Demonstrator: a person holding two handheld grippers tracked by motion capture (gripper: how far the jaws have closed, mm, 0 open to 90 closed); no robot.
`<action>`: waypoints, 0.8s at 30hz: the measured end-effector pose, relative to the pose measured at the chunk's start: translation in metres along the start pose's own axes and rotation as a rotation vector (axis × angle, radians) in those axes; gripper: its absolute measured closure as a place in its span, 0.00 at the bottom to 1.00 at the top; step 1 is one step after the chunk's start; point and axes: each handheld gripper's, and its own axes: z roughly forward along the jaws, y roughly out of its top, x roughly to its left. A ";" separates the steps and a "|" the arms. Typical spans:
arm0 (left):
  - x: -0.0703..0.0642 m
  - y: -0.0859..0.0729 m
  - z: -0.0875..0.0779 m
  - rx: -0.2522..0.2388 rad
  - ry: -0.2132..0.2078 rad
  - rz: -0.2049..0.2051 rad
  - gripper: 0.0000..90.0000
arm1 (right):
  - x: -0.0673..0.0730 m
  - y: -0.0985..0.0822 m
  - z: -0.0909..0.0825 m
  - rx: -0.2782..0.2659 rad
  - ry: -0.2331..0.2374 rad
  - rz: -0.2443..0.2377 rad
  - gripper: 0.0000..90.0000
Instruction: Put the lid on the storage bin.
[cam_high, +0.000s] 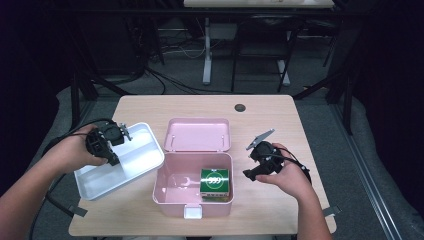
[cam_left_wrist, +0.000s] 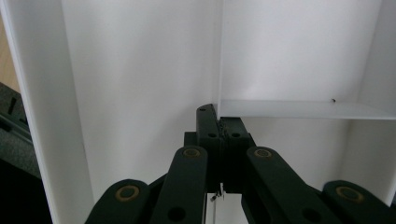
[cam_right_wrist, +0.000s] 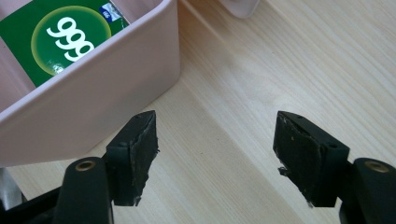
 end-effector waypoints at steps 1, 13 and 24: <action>-0.001 0.002 -0.001 -0.001 0.001 0.007 0.99 | 0.000 0.000 0.000 0.000 -0.001 -0.001 0.34; -0.015 0.029 -0.003 -0.020 -0.005 0.073 0.99 | -0.001 -0.001 0.001 -0.016 -0.001 0.011 0.34; -0.038 0.069 -0.005 -0.029 -0.006 0.183 0.99 | -0.001 -0.001 0.001 -0.023 0.005 0.006 0.34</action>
